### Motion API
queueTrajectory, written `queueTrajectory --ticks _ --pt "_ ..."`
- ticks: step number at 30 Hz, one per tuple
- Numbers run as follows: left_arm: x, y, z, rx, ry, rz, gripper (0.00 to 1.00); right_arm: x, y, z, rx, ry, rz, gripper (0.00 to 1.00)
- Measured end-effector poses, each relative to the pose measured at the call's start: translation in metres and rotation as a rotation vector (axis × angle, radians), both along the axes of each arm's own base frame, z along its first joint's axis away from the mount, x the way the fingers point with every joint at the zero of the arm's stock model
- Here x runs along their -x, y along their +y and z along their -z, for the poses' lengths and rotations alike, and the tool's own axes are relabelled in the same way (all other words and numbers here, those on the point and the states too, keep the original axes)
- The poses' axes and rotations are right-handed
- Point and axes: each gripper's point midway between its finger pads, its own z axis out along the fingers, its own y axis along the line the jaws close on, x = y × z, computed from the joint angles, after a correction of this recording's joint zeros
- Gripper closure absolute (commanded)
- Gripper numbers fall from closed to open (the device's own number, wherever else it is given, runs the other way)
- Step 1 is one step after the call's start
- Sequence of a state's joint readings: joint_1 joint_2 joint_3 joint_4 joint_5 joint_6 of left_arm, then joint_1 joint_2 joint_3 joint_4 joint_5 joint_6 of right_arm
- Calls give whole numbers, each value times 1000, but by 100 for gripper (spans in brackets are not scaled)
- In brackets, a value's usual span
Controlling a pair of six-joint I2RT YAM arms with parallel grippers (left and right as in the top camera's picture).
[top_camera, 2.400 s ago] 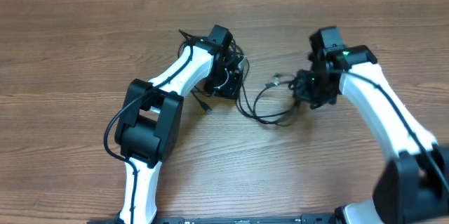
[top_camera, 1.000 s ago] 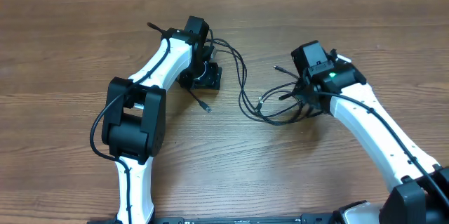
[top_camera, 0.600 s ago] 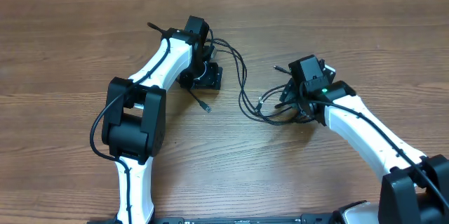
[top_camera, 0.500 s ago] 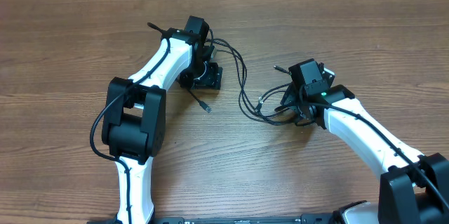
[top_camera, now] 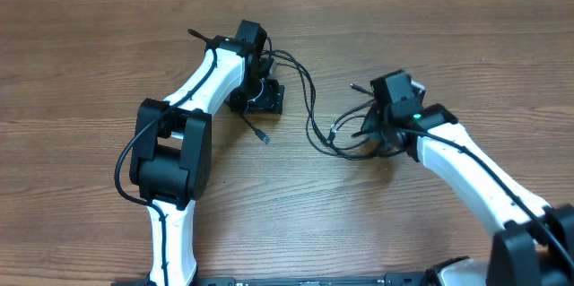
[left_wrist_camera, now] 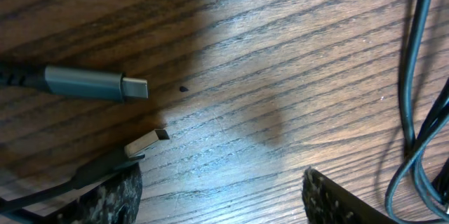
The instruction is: Untangle cables
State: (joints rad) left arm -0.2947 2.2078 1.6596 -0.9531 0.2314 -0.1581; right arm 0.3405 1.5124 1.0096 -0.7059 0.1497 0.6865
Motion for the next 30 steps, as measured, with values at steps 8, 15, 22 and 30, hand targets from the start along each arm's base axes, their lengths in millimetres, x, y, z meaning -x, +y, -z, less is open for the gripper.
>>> queueTrajectory --ticks 8,15,22,30 --pt "0 0 0 1 0 0 25 24 -13 -29 29 24 11 96" --pt "0 0 0 2 -1 0 25 60 -47 -19 155 153 184 96" --pt "0 -1 0 5 -1 0 23 46 -34 -20 79 103 184 96" --pt "0 -1 -1 7 -2 0 21 -10 68 -63 -335 -150 -251 96"
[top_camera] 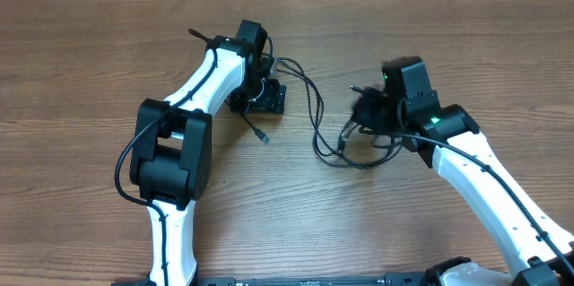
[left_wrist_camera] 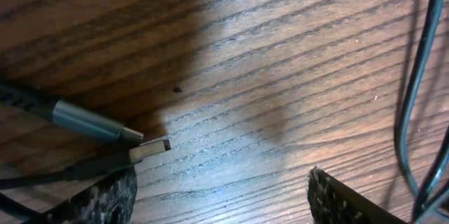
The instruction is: Untangle cables
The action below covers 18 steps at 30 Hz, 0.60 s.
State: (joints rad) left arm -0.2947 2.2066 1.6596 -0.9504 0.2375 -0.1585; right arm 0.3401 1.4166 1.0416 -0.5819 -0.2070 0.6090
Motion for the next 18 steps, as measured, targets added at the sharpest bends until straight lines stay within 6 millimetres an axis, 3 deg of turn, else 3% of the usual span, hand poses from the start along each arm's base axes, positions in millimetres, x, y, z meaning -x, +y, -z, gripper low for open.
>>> queueTrajectory --ticks 2,5,11,18 --pt "0 0 0 2 1 0 21 -4 23 -18 -89 -77 -122 96" --pt "0 0 0 2 1 0 21 -5 39 -32 -148 -140 -217 96" --pt "0 0 0 3 0 0 20 -15 51 -55 -195 -260 -281 96" --pt "0 -1 0 5 1 0 19 -28 75 -117 -322 -534 -402 96"
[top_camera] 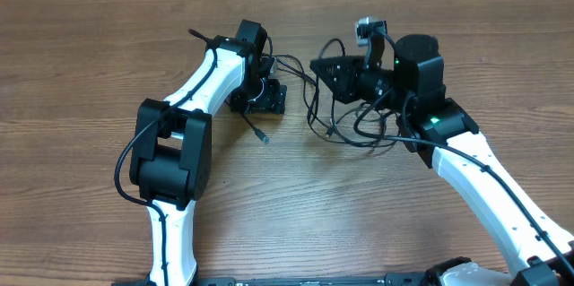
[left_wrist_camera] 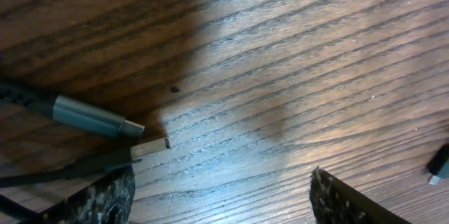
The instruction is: Untangle cables
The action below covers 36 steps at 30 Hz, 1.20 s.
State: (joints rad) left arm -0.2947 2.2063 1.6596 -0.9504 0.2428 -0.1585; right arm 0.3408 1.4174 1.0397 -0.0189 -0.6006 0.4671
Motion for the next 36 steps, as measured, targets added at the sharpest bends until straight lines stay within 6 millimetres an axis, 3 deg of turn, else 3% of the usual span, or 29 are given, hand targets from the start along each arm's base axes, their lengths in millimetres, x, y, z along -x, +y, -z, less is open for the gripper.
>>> queueTrajectory --ticks 3,6,11,17,27,29,32,33,36 --pt "0 0 0 0 0 0 18 1 0 1 1 6 -2 96" --pt "0 0 0 1 -1 0 17 0 -9 22 57 87 59 96" --pt "0 -1 -1 5 -2 0 15 -4 -41 66 204 229 242 93" --pt "0 -1 -1 8 -2 1 14 2 -67 100 320 353 363 94" --pt "0 -2 -1 12 -1 1 10 9 -85 147 445 487 428 91" --pt "0 -2 -2 14 -2 1 9 10 -87 153 457 502 435 81" --pt "-1 -3 -2 16 -3 1 8 11 -90 158 476 518 442 43" --pt "-1 -3 -2 16 -3 1 8 11 -91 161 486 522 449 35" --pt "-1 -3 -2 16 -3 2 8 15 -103 171 543 549 487 26"
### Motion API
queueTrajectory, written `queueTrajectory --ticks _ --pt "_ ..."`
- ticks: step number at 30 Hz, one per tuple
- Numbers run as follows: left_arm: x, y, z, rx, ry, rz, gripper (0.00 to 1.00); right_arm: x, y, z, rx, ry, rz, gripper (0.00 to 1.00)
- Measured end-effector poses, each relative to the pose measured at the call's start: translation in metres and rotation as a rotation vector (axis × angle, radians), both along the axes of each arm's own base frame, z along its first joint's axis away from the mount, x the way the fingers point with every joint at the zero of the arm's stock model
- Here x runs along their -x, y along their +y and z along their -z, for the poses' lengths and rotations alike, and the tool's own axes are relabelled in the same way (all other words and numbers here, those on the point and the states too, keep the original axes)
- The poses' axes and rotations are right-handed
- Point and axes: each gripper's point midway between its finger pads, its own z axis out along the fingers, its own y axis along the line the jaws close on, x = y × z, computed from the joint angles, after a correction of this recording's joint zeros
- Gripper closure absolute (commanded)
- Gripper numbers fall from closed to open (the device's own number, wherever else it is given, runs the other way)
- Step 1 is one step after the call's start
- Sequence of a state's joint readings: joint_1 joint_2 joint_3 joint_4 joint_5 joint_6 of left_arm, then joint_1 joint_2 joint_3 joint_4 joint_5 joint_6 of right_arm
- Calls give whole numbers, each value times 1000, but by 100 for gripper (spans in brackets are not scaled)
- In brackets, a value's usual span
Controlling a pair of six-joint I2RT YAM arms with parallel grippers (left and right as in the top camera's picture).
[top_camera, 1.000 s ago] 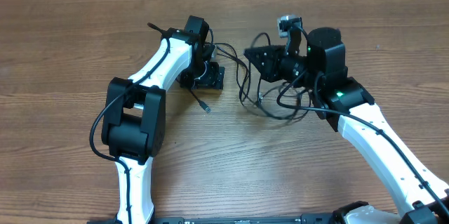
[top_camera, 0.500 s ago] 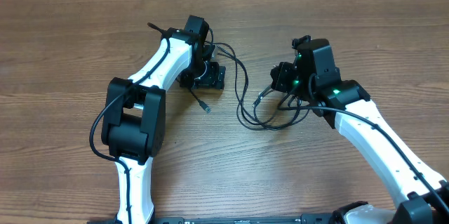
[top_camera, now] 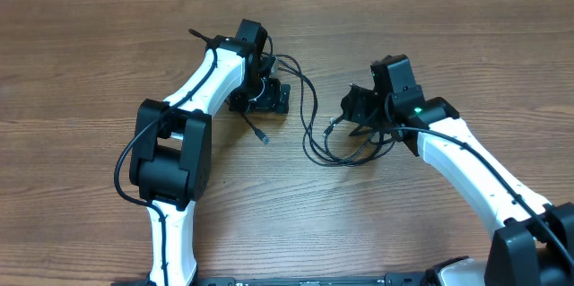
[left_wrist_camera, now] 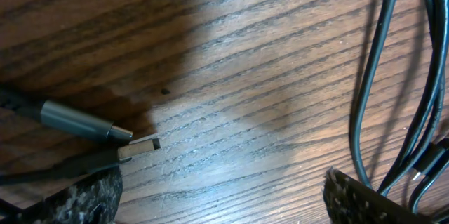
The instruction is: Untangle cables
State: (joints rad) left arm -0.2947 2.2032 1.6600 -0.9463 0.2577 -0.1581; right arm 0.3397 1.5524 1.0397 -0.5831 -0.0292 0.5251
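Note:
Black cables [top_camera: 325, 147] lie in tangled loops on the wood table between the two arms. My right gripper [top_camera: 360, 108] sits at the right side of the loops and looks shut on strands of the bundle, though its jaws are hard to make out. My left gripper [top_camera: 266, 98] is low over the table, left of the loops. In the left wrist view the left gripper [left_wrist_camera: 223, 179] is open over bare wood. A grey plug [left_wrist_camera: 77, 121] and a flat metal plug [left_wrist_camera: 139, 147] lie by its left finger [left_wrist_camera: 84, 199]. Black strands [left_wrist_camera: 393, 104] run past its right finger [left_wrist_camera: 361, 203].
A loose cable end with a small plug [top_camera: 261, 132] lies on the table just in front of the left gripper. One thin black cable [top_camera: 303, 84] arcs from the left gripper down to the loops. The wood table [top_camera: 90, 71] stretches around both arms.
My right gripper, held high near the table's middle with the cables lifted, is now lower and further right. The loops rest on the table again, and black strands are back in the left wrist view.
At first my right gripper was down on the bundle at the right. It then shifted left with the strands, and after that held them raised toward the left arm. Now the bundle lies lower and a little further left. My left gripper stayed open by the two plugs.

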Motion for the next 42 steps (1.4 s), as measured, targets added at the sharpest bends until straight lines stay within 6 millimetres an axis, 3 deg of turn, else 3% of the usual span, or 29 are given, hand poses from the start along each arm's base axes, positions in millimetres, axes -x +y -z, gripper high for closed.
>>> queueTrajectory --ticks 3,17,23,33,42 --pt "0 0 0 0 0 0 8 3 -10 5 32 25 34 25" --pt "1 -4 -1 30 1 30 8 25 -105 24 96 206 364 20" --pt "2 -5 -2 37 2 32 8 35 -123 27 99 256 425 34" --pt "2 -6 -2 40 2 35 9 59 -122 32 110 355 421 71" --pt "2 -8 -2 49 2 37 9 55 -87 50 -27 333 344 78"
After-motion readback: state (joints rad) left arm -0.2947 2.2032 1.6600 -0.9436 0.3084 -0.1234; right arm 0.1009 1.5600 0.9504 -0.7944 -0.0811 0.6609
